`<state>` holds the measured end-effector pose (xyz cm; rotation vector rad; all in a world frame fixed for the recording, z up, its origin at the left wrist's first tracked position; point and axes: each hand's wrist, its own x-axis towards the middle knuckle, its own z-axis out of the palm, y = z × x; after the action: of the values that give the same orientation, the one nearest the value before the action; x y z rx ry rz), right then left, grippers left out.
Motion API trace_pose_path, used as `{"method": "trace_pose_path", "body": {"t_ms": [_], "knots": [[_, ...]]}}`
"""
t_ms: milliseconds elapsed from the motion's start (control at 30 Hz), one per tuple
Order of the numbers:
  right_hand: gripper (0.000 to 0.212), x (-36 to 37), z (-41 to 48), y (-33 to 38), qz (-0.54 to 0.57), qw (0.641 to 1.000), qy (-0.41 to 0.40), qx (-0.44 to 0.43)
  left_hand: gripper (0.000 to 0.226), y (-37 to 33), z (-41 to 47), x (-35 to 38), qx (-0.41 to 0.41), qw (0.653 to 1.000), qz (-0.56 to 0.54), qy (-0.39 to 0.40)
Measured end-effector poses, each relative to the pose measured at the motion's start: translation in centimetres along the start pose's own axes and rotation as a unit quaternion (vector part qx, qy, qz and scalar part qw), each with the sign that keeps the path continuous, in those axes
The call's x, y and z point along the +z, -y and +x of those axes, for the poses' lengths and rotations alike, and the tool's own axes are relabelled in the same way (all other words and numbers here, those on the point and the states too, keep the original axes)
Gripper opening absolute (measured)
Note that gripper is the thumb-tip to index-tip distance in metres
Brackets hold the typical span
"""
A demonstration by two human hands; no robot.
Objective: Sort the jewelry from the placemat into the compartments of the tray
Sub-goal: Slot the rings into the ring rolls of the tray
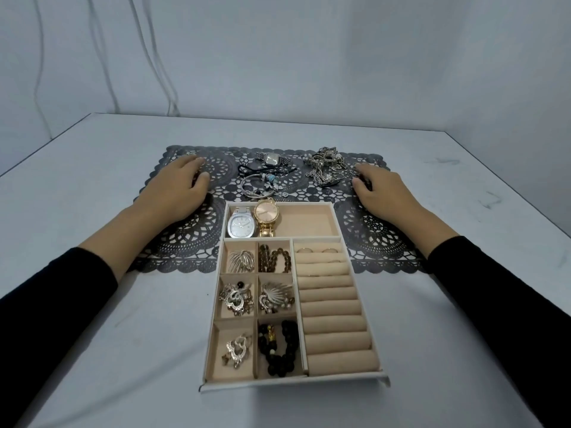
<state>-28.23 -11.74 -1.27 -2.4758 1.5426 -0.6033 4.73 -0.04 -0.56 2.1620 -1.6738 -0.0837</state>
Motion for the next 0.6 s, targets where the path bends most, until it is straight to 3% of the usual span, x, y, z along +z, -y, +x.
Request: {"method": "trace_pose_path", "body": {"t_ms": [67,267,600], "knots": [[0.036,0.1,0.3,0.1,-0.007,1.0,0.002,-0.005,0.052,0.2,0.3,0.1,-0.002,1.0,0.003,0.006],[0.033,0.5,0.5,-0.4,-0.007,1.0,0.003,-0.004,0.05,0.3,0.2,0.5,0.009,1.0,0.016,0.017],[0.032,0.4,-0.3,-0.6,0.043,0.998,-0.034,-0.011,0.034,-0.1,-1.1,0.0,0.075,0.996,-0.021,-0.037]]}}
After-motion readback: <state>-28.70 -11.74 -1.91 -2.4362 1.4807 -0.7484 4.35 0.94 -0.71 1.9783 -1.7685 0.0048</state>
